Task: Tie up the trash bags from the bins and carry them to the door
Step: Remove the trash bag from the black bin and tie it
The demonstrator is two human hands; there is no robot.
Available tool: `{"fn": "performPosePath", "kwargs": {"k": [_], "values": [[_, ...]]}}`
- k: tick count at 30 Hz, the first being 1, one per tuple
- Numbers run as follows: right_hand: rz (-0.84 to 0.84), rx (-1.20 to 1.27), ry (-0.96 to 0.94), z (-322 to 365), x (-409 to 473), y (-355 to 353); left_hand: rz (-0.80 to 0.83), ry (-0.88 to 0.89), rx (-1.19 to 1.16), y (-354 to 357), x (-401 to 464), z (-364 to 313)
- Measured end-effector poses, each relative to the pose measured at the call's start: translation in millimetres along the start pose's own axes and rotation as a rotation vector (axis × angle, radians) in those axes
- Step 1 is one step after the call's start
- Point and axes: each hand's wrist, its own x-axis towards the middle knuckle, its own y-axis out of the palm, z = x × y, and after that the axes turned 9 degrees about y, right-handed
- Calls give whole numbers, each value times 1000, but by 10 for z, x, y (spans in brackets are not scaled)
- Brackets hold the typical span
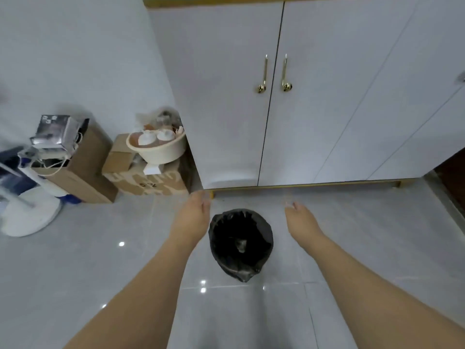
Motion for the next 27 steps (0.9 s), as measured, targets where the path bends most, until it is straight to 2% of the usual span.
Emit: {"fn": "performPosePath", "kwargs": {"k": [3, 7, 11, 13, 15, 18, 20, 27], "values": [[12, 117, 121, -736, 746, 621, 18, -121, -71, 951, -28, 788], [15, 369, 316, -1695, 1733, 1408, -79, -302, -229, 2163, -70, 1692], [72, 617, 394, -2288, 2376, 1845, -251, -663, -637, 2923, -16, 2244], [99, 697, 407, -2439, 2535, 1915, -244, -827, -885, 3157, 22, 2441], [122, 722, 417, -2544, 2625, 1948, -190, -918, -1081, 3333, -3, 2564], [140, 700, 418, -2642, 2670, 2017, -104, -939, -1275, 3516, -102, 2641], [159, 689, 410, -2679, 2703, 2090, -67, -933, -1320, 3586, -128, 2666], [291, 673, 489, -2851, 2693, 2294, -17, -925, -1273, 3694, -198, 2729]]}}
